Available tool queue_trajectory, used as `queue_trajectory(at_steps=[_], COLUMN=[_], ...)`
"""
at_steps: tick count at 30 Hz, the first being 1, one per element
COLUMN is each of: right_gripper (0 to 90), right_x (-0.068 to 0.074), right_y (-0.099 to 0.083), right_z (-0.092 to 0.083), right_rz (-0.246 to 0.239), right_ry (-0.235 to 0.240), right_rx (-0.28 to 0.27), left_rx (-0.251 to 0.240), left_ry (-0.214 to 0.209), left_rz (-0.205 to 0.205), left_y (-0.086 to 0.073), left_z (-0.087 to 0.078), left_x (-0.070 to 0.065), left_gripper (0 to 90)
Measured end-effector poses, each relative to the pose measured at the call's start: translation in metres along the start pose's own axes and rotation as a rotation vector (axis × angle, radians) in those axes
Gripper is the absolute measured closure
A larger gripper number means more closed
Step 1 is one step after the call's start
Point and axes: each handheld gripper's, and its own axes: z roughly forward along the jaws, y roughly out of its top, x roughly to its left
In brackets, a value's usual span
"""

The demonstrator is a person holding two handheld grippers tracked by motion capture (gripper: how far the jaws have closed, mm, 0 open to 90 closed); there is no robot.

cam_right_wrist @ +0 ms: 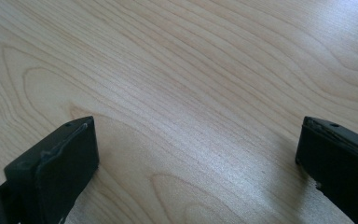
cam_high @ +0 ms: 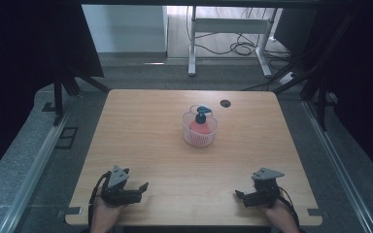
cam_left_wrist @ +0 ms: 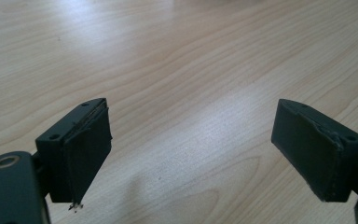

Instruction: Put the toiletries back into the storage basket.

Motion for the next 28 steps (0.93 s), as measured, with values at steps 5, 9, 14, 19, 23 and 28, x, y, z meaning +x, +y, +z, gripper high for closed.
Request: queue_trajectory(at_steps=[5, 9, 14, 19, 23, 28], right_gripper=[0.0, 0.0, 0.0, 0.0, 0.0, 0.0], right_x=[0.0, 0.0, 0.0, 0.0, 0.0, 0.0], right_y=[0.0, 0.0, 0.0, 0.0, 0.0, 0.0], right_z=[0.0, 0.0, 0.0, 0.0, 0.0, 0.0], right_rz=[0.0, 0.0, 0.003, 0.002, 0.001, 0.002], right_ry=[0.0, 0.0, 0.0, 0.0, 0.0, 0.0], right_rx=[0.0, 0.0, 0.001, 0.001, 0.0, -0.001], left_rx=[0.029, 0.047, 0.083, 0.139, 0.157, 0.157], left_ry=[-0.007, -0.013, -0.028, -0.042, -0.049, -0.049], left_rz=[0.009, 0.01, 0.021, 0.045, 0.044, 0.042], left_y=[-0.005, -0.008, -0.01, -0.013, -0.014, -0.014], left_z=[0.007, 0.011, 0.017, 0.024, 0.027, 0.027], left_x=[-0.004, -0.004, -0.005, -0.008, -0.009, -0.009], left_gripper=[11.9, 11.9, 11.7, 11.6, 11.2, 11.2])
